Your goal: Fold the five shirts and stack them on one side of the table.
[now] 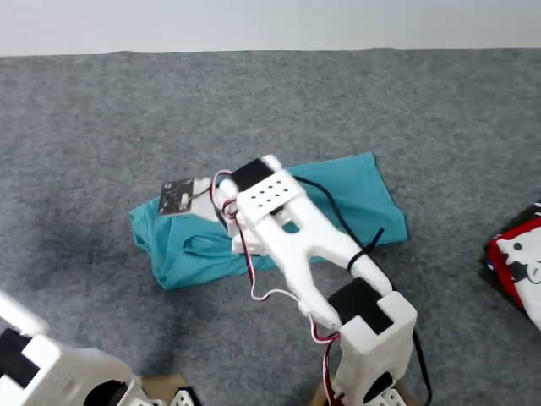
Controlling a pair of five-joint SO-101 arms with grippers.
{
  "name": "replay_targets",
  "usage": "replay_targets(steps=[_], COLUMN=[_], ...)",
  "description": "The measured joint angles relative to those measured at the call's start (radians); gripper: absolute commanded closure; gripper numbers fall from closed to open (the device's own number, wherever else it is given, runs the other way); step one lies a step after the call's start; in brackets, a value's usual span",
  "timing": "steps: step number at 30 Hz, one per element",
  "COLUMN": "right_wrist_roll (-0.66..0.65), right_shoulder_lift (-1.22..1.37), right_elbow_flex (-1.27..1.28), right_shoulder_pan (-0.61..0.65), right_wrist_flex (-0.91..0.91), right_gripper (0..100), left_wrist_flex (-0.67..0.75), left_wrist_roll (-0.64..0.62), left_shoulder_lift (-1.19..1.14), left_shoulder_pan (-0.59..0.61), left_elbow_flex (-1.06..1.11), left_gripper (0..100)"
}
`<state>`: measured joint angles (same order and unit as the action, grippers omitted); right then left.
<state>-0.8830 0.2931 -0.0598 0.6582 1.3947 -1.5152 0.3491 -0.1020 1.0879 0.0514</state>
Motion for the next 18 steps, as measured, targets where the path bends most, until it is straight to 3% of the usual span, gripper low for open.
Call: replay_targets(steps=[8, 14, 18], right_wrist_roll=[0.000, 0.000, -0.002], right_shoulder_lift=[0.203, 0.390, 0.422], right_elbow_flex=[-0.183, -0.393, -0.565], right_shoulder_pan=[-0.038, -0.043, -0.043], right_wrist_flex=[-0.003, 0.078, 0.209], right_gripper=[97.0, 77.9, 75.6], left_wrist_flex=[0.000, 0.000, 0.003], left_wrist_roll=[0.000, 0.000, 0.000], left_shoulder_lift=[0.000, 0.000, 0.000], left_shoulder_pan=[0.000, 0.000, 0.000], left_elbow_flex=[0.000, 0.009, 0.044], left_gripper=[90, 90, 90])
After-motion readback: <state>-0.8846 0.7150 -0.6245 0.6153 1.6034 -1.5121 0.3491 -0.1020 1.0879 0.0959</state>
